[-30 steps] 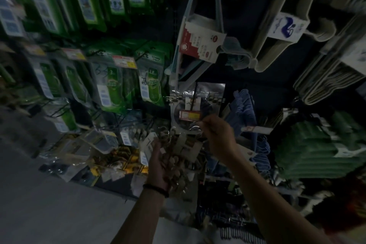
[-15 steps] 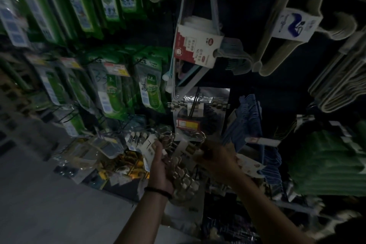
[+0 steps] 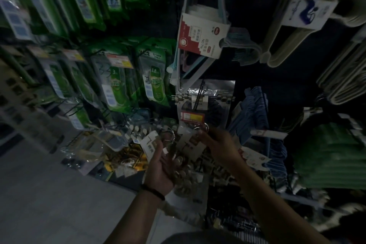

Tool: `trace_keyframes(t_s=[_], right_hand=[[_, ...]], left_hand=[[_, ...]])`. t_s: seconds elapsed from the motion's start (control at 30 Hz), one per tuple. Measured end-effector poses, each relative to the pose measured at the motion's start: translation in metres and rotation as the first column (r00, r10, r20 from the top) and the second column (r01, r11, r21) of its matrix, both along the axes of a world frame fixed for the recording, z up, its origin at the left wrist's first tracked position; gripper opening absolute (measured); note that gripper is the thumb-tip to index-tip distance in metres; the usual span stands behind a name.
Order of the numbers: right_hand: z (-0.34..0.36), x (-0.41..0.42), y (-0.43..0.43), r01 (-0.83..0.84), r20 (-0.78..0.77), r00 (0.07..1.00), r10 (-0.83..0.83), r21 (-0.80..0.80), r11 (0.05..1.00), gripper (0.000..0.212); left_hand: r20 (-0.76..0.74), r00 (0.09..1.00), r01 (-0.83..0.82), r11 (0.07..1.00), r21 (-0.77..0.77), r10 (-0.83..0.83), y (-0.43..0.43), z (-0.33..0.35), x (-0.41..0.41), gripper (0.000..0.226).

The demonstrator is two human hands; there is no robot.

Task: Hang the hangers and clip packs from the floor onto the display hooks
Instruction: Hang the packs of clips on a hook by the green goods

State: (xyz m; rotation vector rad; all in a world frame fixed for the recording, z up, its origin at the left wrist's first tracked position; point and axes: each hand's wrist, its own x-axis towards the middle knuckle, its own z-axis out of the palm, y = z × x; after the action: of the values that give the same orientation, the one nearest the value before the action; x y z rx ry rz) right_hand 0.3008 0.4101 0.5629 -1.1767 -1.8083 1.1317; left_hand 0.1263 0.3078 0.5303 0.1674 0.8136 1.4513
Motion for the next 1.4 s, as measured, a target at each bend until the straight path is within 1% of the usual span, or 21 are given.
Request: trace_keyframes(t_s=[0.07,0.17,0.2,0.27,0.33,0.4,0.47,0.53,0.6,0.67,0.7,0.73,0.77,0.8,0.87,0.97,1.03,1.13,1.27,1.33,1.4], right_hand=[[0.004,-0.002,0.001,0.013,-0.021,1.000,-0.013,-0.012,1.000,0.030],[0.006,-0.007,-0.004,-0.012,-0.045,0.999,0.012,-0.013,1.000,0.031],[0.005,-0.008,-0.005,-0.004,-0.033,0.999,0.004,-0.020,1.000,0.032],[0.006,-0.007,-0.008,0.027,-0.049,0.998,-0.029,-0.035,0.999,0.029],[0.007,-0.003,-0.008,0.098,-0.086,0.991,-0.100,-0.030,0.995,0.029],[0.007,0.003,-0.004,0.158,-0.069,0.985,-0.158,-0.003,0.987,0.034],[0.009,0.011,0.002,0.144,-0.019,0.989,-0.143,0.037,0.989,0.029],[0.009,0.018,0.007,0.108,0.097,0.989,-0.113,0.057,0.993,0.026],[0.004,0.023,0.011,0.061,0.225,0.971,-0.077,0.077,0.995,0.023],[-0.003,0.024,0.011,0.000,0.339,0.940,-0.035,0.104,0.995,0.019],[-0.008,0.023,0.013,-0.020,0.383,0.923,-0.027,0.119,0.993,0.020],[-0.012,0.022,0.014,-0.039,0.412,0.911,-0.022,0.138,0.990,0.020],[-0.014,0.020,0.014,-0.055,0.433,0.901,-0.013,0.144,0.988,0.018],[-0.016,0.018,0.014,-0.067,0.450,0.893,-0.007,0.148,0.987,0.015],[-0.018,0.013,0.016,-0.075,0.456,0.890,0.000,0.146,0.986,0.014],[-0.015,0.009,0.018,-0.056,0.399,0.917,-0.017,0.172,0.984,0.030],[-0.013,0.007,0.021,-0.060,0.378,0.925,-0.027,0.215,0.975,0.034],[-0.014,0.004,0.027,-0.074,0.400,0.916,-0.025,0.229,0.971,0.038],[-0.017,0.000,0.039,-0.112,0.376,0.926,-0.020,0.324,0.939,0.024],[-0.015,-0.005,0.046,-0.146,0.374,0.927,0.039,0.263,0.954,0.018],[-0.014,-0.014,0.055,-0.126,0.331,0.943,0.042,0.237,0.963,0.021]], left_hand=[[0.037,0.999,-0.005,1.000,-0.023,0.006,-0.008,-0.004,0.007,0.046],[0.000,0.998,0.063,0.995,-0.072,-0.064,-0.010,-0.020,0.015,0.067],[-0.007,0.998,0.069,0.995,-0.077,-0.070,-0.011,-0.019,0.017,0.065],[-0.017,0.998,0.058,0.996,-0.071,-0.060,-0.011,-0.017,0.018,0.048],[-0.036,0.999,0.028,0.996,-0.080,-0.031,-0.015,-0.021,0.018,0.044],[-0.037,0.999,0.002,0.994,-0.109,-0.006,-0.026,-0.029,0.016,0.043],[0.006,1.000,-0.006,0.996,-0.086,0.007,-0.034,-0.032,0.012,0.043],[0.043,0.998,-0.051,0.998,-0.026,0.052,-0.037,-0.040,-0.005,0.044],[0.143,0.986,-0.098,0.993,0.061,0.088,-0.029,-0.036,-0.026,0.077],[0.198,0.975,-0.123,0.988,0.094,0.102,-0.015,-0.018,-0.037,0.087],[0.218,0.971,-0.118,0.988,0.103,0.093,-0.006,-0.006,-0.039,0.079],[0.231,0.969,-0.117,0.989,0.095,0.093,0.004,0.004,-0.040,0.063],[0.221,0.970,-0.126,0.988,0.087,0.104,0.014,0.014,-0.038,0.046],[0.184,0.975,-0.140,0.987,0.084,0.122,0.024,0.019,-0.038,0.038],[0.092,0.988,-0.135,0.987,0.093,0.126,0.040,0.031,-0.033,0.037],[-0.011,0.994,-0.110,0.987,0.115,0.112,0.056,0.044,-0.022,0.033],[-0.050,0.996,-0.064,0.990,0.124,0.070,0.062,0.051,-0.017,0.034],[-0.046,0.999,0.021,0.990,0.137,-0.015,0.062,0.055,-0.020,0.032],[-0.011,0.999,-0.051,0.990,0.135,0.053,0.063,0.072,-0.019,0.030],[-0.003,0.997,-0.070,0.988,0.137,0.071,0.067,0.079,-0.015,0.030],[-0.019,0.995,-0.094,0.988,0.126,0.097,0.070,0.084,-0.012,0.030]])
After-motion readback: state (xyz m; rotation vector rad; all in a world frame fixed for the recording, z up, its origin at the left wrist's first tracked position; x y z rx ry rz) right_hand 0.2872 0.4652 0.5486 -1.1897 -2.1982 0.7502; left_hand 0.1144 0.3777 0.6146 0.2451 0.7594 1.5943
